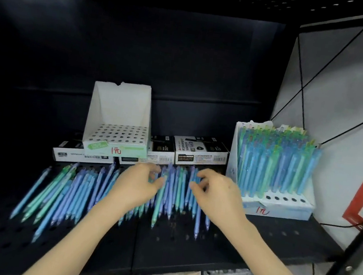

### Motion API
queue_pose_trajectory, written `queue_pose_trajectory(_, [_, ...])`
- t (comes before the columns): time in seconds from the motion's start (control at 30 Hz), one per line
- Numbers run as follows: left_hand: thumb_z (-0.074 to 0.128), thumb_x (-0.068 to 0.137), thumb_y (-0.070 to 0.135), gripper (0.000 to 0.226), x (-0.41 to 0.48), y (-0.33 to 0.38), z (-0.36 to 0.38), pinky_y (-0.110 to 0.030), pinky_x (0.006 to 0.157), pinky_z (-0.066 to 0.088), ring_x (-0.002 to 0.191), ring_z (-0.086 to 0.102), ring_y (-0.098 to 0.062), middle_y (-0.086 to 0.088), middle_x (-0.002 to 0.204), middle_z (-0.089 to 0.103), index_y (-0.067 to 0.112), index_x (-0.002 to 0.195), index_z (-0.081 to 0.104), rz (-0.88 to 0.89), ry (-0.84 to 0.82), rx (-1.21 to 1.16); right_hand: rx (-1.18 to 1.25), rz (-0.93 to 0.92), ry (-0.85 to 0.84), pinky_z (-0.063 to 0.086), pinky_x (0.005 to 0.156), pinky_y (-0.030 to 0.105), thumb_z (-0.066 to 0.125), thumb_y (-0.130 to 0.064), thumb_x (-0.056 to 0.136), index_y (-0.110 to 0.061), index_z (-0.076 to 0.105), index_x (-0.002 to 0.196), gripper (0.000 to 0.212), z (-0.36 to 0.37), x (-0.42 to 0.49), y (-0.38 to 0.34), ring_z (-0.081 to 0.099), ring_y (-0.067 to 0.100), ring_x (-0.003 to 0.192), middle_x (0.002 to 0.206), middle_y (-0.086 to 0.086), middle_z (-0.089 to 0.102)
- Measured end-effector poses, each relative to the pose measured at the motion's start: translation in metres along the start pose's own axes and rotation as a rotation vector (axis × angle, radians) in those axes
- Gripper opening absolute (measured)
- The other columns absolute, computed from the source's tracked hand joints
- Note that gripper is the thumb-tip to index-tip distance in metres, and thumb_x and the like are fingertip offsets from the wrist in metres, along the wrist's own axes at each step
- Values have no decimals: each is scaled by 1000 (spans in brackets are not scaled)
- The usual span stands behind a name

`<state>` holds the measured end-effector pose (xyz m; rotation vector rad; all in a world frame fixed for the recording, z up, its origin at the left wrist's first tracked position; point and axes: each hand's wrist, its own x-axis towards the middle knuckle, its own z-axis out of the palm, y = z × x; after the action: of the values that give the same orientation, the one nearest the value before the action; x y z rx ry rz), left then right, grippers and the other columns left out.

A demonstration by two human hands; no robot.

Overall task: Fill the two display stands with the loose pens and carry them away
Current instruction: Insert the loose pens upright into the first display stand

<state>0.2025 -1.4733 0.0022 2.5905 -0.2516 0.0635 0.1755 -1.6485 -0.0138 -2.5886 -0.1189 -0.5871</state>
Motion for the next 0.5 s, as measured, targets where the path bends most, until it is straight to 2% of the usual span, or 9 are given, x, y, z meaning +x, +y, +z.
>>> queue_pose_trajectory(0.1, [57, 88, 41, 53, -1, 4, 6, -29, 95, 45, 109, 56, -16, -3, 124, 58, 16, 133, 47, 2, -78, 4, -44, 31, 4, 48, 77, 30, 51, -38, 92, -17, 56, 121, 36, 20, 12, 0, 61, 19, 97, 103, 0, 67])
queue_pose_trajectory(0.17, [62, 85, 42, 63, 1, 9, 12, -29, 98, 43, 116, 53, -17, -3, 132, 54, 16, 138, 41, 30, -72, -2, -16, 55, 23, 48, 78, 32, 53, -38, 90, -16, 58, 118, 35, 28, 12, 1, 60, 21, 99, 105, 2, 67])
queue_pose_trajectory(0.23, [68, 80, 39, 71, 5, 14, 17, -27, 100, 41, 121, 50, -17, -4, 136, 51, 17, 140, 38, 29, -46, -16, 23, 57, 43, 48, 79, 32, 55, -38, 89, -17, 60, 118, 37, 31, 9, 4, 59, 22, 100, 105, 2, 67])
queue_pose_trajectory(0.3, [73, 76, 32, 75, 10, 17, 21, -23, 94, 40, 120, 51, -18, -5, 135, 51, 17, 140, 37, -6, -25, -54, 38, 44, 45, 47, 81, 32, 57, -38, 88, -17, 59, 119, 38, 31, 6, 5, 58, 22, 102, 106, 2, 66])
queue_pose_trajectory(0.5, [68, 80, 12, 64, 16, 18, 28, -14, 77, 34, 108, 53, -16, -7, 136, 48, 11, 138, 40, -73, 31, -178, 61, 36, 14, 44, 89, 30, 62, -32, 85, -18, 56, 125, 43, 30, 4, 7, 55, 20, 108, 115, 1, 63])
